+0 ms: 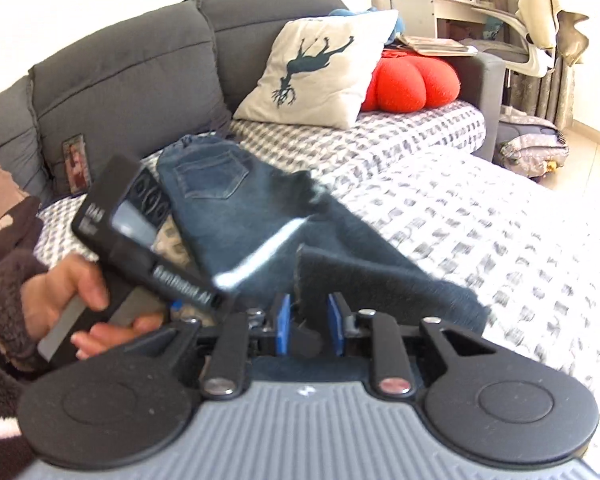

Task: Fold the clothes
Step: 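Hold the hem with the left gripper while the right gripper opens and withdraws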

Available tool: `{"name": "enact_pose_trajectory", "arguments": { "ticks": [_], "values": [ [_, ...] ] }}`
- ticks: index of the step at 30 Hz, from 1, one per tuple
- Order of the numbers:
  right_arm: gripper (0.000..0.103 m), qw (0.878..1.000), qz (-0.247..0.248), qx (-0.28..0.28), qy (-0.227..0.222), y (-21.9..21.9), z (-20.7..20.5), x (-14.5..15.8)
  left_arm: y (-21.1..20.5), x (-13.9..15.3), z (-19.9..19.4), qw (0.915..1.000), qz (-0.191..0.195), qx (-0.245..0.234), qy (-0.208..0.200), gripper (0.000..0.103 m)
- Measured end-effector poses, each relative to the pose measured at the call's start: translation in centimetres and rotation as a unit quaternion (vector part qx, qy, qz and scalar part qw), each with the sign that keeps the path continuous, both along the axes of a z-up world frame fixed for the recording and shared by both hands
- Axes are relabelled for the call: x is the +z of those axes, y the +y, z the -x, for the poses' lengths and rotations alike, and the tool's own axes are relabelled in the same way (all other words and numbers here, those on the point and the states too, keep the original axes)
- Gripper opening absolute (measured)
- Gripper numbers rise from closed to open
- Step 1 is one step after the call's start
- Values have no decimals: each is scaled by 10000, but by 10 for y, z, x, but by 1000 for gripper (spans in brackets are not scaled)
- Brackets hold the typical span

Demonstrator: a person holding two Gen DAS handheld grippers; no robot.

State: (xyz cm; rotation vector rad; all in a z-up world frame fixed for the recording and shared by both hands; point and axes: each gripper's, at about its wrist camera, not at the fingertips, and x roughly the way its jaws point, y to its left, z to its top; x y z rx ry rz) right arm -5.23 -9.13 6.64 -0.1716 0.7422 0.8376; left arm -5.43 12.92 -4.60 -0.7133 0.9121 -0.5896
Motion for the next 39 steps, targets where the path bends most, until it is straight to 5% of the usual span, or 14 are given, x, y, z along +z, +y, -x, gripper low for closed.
{"name": "enact_pose_trajectory", "arguments": {
  "ticks": [6,10,15,19,22,26,32,35,39],
  "values": [
    [34,9979,557,288,183,40,-58,-7,3,-2,7,10000,63,45,25,32],
    [34,9896,979,789,698,65,-83,-21,3,-2,7,10000,53,39,34,32],
    [48,9714,1550,1389,1144,89,-86,-41,8,-2,7,10000,0,-3,-14,32],
    [27,9644,1971,1488,950,98,-73,-56,11,-3,5,10000,44,-14,40,32],
    [13,9754,1636,1195,865,87,-76,-51,9,2,3,10000,-3,-44,15,34],
    [10,9894,1020,524,886,65,-96,-36,10,11,-2,9995,-289,-18,-145,43],
    [10,9883,815,-61,1284,49,-132,-62,14,-3,-6,9993,-335,-23,-169,42],
    [10,9886,338,-492,1382,31,-146,-71,16,-3,-5,9993,-325,-58,-192,42],
    [21,9865,146,-926,1340,12,-158,-75,18,-3,-5,9993,-296,-67,-199,42]
  ]
}}
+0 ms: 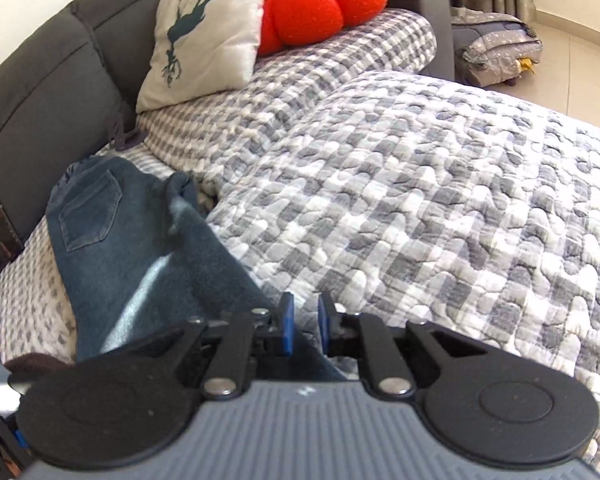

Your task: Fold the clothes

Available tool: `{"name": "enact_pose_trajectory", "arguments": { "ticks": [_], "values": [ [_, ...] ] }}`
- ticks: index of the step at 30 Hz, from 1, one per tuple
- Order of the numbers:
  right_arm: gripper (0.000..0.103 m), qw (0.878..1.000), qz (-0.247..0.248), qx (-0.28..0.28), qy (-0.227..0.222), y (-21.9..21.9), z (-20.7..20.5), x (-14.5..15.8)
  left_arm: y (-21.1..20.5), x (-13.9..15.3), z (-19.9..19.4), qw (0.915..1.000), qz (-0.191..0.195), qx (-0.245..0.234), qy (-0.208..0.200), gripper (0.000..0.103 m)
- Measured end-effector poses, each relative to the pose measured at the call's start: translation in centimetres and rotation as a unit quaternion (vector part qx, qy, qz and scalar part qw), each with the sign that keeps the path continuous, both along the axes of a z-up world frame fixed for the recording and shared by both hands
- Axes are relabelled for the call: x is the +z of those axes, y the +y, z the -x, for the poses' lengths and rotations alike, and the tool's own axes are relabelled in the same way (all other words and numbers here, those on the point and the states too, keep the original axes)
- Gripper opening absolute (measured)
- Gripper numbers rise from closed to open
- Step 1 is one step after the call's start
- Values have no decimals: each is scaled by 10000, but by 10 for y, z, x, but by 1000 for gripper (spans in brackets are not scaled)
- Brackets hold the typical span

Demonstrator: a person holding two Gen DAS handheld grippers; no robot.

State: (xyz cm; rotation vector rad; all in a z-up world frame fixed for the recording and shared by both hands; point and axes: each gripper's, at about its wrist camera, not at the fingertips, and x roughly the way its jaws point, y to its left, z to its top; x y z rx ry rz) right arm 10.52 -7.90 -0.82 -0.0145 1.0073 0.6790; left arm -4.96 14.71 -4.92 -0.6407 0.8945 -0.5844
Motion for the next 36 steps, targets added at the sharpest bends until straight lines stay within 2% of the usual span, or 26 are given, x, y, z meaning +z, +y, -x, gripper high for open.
{"name": "enact_pose_trajectory", "arguments": {
  "ticks": [1,4,8,11,14,20,24,25,26,30,33,34,36],
  "values": [
    [27,10000,6,-20,-83,-3,2,3,1,0,0,10000,13,5,2,42],
    [34,9991,-140,6,-404,-11,12,21,1,-1,8,10000,11,13,-9,42],
    [34,9957,-420,162,-812,-17,29,48,1,1,10,10000,11,24,-5,42],
    [34,9909,-707,597,-974,-15,48,65,2,2,9,10000,32,38,22,42],
    [34,9870,-610,1015,-1087,-7,69,71,2,1,8,10000,30,47,22,42],
    [33,9811,-285,1483,-1213,-4,102,64,3,0,7,10000,27,47,16,42],
    [32,9816,111,1512,-1160,-1,104,44,5,1,5,10000,30,9,8,42],
    [29,9822,228,1466,-1149,0,102,38,5,1,5,10000,30,8,10,42],
    [18,9827,325,1415,-1146,1,99,33,5,0,5,10000,30,10,11,42],
    [12,9863,394,1103,-1159,9,77,19,5,1,6,10000,11,11,-2,42],
    [16,9877,425,831,-1258,18,64,17,4,1,6,10000,-15,8,-5,42],
    [27,9870,491,811,-1297,21,62,17,5,3,8,10000,-62,12,-18,42],
    [27,9852,578,901,-1337,26,62,18,5,9,13,9998,-198,29,-52,45]
  ]
}}
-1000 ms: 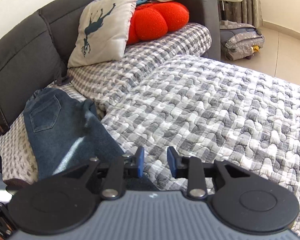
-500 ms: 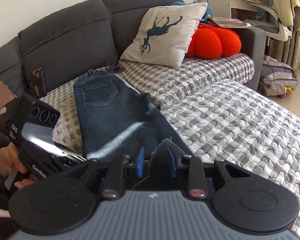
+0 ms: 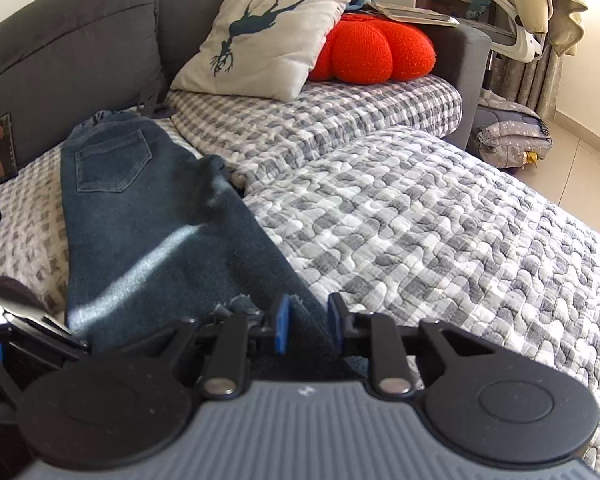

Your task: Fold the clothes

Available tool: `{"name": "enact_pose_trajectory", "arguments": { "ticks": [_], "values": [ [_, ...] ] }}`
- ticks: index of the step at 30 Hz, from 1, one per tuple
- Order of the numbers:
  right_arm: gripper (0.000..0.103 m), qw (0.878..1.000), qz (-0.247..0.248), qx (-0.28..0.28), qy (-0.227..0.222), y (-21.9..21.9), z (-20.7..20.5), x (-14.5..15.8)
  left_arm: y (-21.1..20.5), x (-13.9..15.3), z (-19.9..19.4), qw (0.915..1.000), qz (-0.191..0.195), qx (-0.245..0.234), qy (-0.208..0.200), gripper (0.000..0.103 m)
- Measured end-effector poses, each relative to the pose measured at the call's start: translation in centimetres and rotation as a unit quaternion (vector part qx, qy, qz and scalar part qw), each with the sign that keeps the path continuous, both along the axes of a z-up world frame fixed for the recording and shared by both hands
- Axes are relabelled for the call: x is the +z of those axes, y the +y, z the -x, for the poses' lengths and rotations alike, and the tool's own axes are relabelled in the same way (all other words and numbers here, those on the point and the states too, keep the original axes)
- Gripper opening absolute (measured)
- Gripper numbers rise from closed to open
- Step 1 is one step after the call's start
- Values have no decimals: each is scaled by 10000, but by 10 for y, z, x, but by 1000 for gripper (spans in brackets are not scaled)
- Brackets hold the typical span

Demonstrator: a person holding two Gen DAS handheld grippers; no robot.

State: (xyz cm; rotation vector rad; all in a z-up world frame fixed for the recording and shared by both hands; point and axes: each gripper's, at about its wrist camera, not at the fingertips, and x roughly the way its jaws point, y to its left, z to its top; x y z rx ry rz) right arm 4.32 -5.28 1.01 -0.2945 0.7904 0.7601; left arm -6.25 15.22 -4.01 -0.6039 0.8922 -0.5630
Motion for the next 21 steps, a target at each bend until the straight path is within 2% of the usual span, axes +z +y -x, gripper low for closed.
{"name": "enact_pose_trajectory", "arguments": {
  "ticks": [3,6,7,9,10,14,16,18,21],
  "values": [
    [29,9999,-18,132,-56,-3,4,7,4,12,10,9995,-269,61,-160,54],
    [35,9998,-46,199,45,-9,4,10,6,18,13,9989,-416,77,-217,57],
    [35,9998,-5,195,82,-10,3,8,7,19,12,9990,-396,87,-204,57],
    [23,9997,10,242,99,-12,4,5,7,19,10,9992,-342,121,-187,57],
    [10,9995,-90,294,103,-14,6,5,7,20,9,9992,-320,146,-185,57],
    [9,9946,-992,291,117,-35,11,20,11,24,11,9983,-472,274,-220,57],
    [9,9894,-1398,328,227,-45,10,28,16,24,7,9983,-415,334,-220,57],
    [9,9850,-1642,429,315,-49,9,35,21,25,9,9986,-322,381,-201,57],
    [9,9815,-1718,686,504,-44,8,37,20,27,10,9988,-270,363,-173,57]
  ]
}}
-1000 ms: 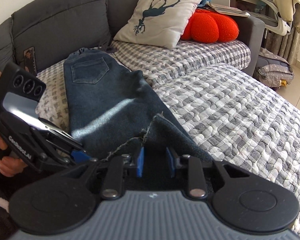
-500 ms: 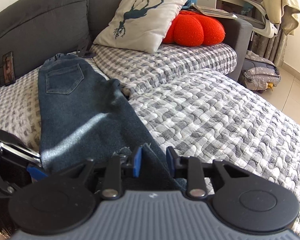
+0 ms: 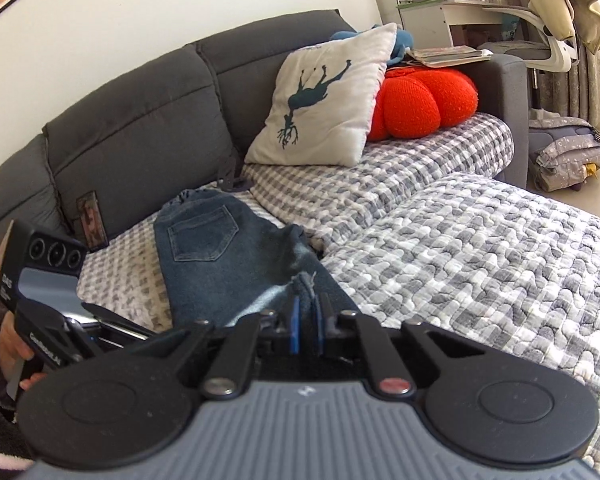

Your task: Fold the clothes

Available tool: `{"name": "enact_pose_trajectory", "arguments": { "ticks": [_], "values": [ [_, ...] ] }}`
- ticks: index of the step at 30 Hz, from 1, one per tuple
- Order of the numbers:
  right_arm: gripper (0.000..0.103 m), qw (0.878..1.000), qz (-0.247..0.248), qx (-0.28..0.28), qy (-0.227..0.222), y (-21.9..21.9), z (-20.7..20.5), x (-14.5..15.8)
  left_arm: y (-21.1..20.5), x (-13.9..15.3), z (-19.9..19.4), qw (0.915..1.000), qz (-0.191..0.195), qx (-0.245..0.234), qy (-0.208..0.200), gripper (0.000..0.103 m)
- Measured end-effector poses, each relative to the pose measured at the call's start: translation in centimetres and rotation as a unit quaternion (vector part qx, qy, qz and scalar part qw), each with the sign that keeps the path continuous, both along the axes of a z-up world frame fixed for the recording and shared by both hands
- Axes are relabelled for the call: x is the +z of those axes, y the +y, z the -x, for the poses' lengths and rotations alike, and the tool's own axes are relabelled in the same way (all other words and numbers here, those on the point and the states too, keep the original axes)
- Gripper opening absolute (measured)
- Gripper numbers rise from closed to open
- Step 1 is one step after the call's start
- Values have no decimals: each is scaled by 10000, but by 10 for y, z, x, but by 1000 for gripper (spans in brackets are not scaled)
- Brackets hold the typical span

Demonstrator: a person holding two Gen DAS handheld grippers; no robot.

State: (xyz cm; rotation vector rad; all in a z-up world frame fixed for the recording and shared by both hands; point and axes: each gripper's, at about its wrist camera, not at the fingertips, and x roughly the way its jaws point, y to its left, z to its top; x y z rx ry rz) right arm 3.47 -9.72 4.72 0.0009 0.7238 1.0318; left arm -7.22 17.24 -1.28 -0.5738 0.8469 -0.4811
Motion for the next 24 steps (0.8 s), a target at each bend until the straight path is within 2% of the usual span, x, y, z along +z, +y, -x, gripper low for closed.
{"name": "enact_pose_trajectory", "arguments": {
  "ticks": [3,6,9,12,16,20,24],
  "values": [
    [9,9994,115,311,120,14,0,-6,-7,4,1,9999,-103,-33,-48,57],
    [9,9973,512,523,86,32,2,-15,-11,11,4,9996,-186,18,-208,57],
    [9,9942,952,454,-197,40,5,-22,-13,17,7,9994,-106,-83,-308,57],
    [10,9918,1170,374,-365,45,5,-23,-20,15,6,9995,-54,-169,-247,57],
    [10,9938,860,472,-524,37,13,-8,-34,13,8,9980,-606,-71,-192,57],
    [10,9944,535,788,-462,24,20,7,-32,4,8,9980,-635,-62,-8,57],
    [10,9883,708,1309,-333,30,27,9,-33,4,11,9978,-651,-78,-25,57]
  ]
}}
